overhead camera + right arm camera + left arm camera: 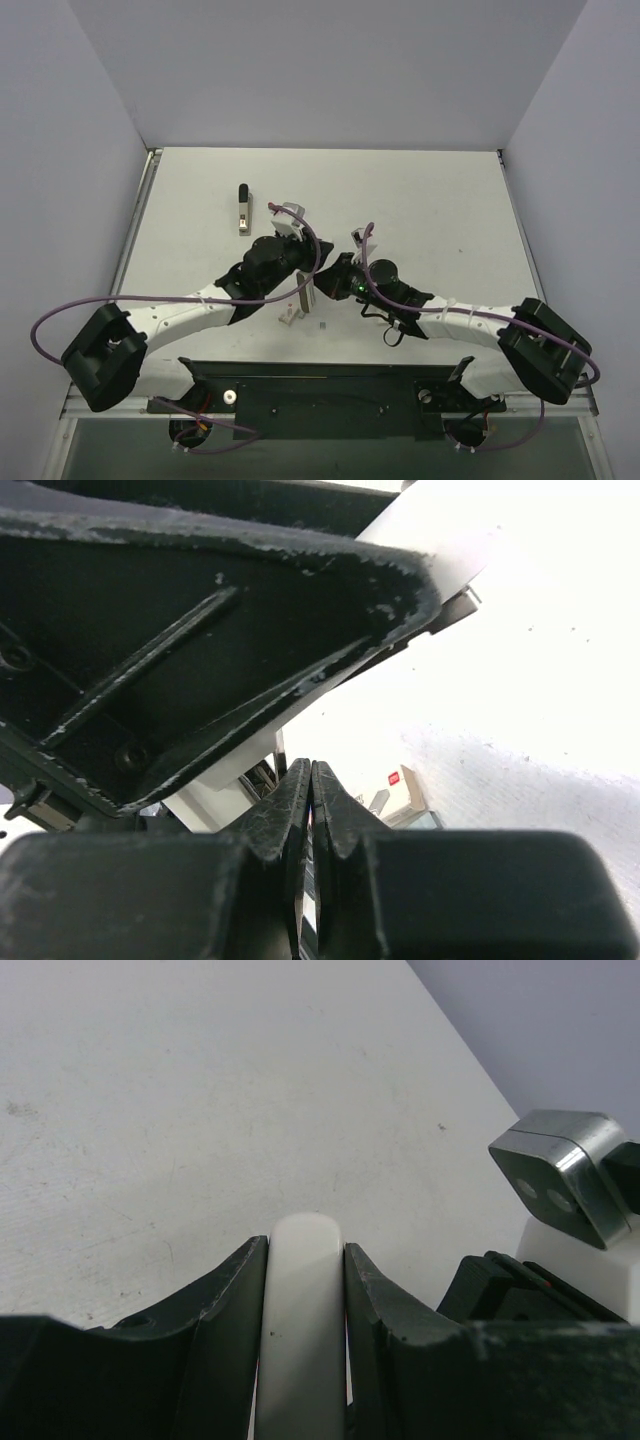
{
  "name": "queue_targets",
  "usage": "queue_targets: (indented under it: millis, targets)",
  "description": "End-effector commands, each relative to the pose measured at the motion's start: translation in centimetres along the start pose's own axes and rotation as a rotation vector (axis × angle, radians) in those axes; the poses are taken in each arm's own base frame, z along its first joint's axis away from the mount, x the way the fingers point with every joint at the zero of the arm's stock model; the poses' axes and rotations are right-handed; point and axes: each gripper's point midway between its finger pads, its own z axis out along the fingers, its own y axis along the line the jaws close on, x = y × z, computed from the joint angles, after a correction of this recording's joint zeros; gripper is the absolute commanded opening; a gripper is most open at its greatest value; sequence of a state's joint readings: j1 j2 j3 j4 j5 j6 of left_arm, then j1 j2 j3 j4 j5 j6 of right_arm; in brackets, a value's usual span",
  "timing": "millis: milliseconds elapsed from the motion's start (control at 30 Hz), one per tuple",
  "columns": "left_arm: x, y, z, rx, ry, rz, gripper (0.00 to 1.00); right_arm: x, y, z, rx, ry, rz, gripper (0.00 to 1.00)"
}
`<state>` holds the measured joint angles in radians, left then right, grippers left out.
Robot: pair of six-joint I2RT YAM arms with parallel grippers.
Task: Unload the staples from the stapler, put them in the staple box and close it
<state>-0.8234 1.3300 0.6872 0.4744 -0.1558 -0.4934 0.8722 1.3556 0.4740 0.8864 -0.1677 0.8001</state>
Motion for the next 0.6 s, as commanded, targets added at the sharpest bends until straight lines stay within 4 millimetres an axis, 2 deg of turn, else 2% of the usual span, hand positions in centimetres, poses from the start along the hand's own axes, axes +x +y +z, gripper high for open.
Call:
queue_targets:
  millis: [0,267,567]
  targets:
    - [-3.5,-3.7,-1.4,0.128,-0.068,-0.057,0.00,-1.0,2.8,-1.2,-0.093,-0.023,-0.028,0.00]
    - [-4.1,-4.5,-4.4,0.183,-0.074,-0.098,0.00,-1.7,1.6,-3.5,-0.016,-0.057,-0.080,0.00]
    - [-5.0,-5.4,-6.7,0.234,-0.096,-0.117,0.00,-3.9,1.1,-6.6,0.063,-0.121,-0.160,0.00]
